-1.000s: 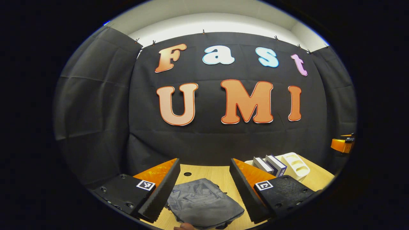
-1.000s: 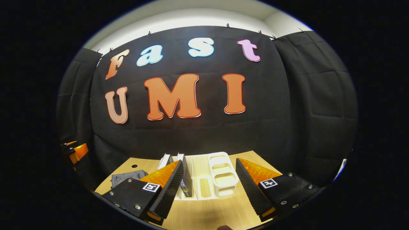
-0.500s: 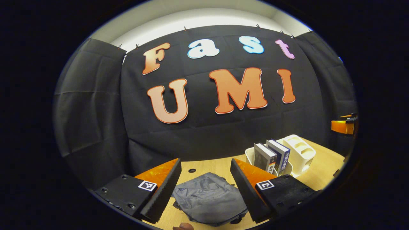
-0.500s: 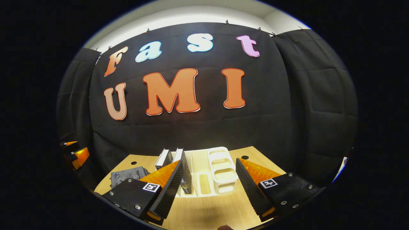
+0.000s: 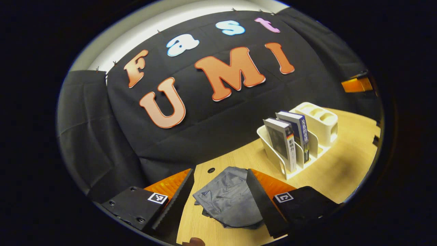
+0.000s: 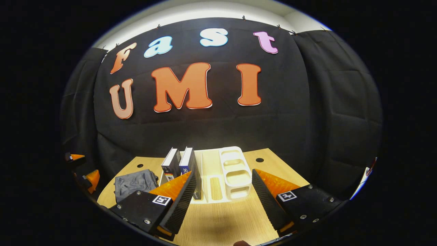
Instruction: Open the schoolbag, grab two books from the bookshelf and put them into the schoolbag.
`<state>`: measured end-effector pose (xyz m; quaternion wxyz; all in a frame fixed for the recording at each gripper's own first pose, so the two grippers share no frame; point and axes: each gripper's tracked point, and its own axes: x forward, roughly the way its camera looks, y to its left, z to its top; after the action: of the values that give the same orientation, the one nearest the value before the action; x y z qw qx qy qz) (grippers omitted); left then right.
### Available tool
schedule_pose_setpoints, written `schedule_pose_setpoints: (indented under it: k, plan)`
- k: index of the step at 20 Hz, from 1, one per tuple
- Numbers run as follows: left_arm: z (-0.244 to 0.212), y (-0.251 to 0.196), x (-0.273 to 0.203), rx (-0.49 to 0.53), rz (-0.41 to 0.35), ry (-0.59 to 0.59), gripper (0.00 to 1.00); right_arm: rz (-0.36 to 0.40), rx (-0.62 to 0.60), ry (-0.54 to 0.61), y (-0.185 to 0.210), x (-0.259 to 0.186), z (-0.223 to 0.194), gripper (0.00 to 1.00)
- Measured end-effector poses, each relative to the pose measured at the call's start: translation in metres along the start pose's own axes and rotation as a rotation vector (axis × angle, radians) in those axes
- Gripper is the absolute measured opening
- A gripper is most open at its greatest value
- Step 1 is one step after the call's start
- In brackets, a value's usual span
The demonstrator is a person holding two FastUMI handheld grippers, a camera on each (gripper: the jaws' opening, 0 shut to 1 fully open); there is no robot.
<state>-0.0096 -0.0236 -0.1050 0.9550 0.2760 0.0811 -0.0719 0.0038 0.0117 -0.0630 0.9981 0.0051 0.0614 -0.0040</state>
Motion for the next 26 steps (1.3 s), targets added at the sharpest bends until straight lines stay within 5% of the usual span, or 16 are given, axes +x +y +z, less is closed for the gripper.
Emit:
schedule_pose_setpoints:
  k: [13,26]
  plan:
    - [-0.107,-0.111,0.012,0.223,-0.23,0.17,0.97,-0.089,-0.024,0.115,-0.04,-0.006,-0.044,0.97]
    - [-0.189,-0.132,0.059,0.374,-0.242,0.321,0.97,-0.127,-0.026,0.214,-0.059,-0.009,-0.08,0.98]
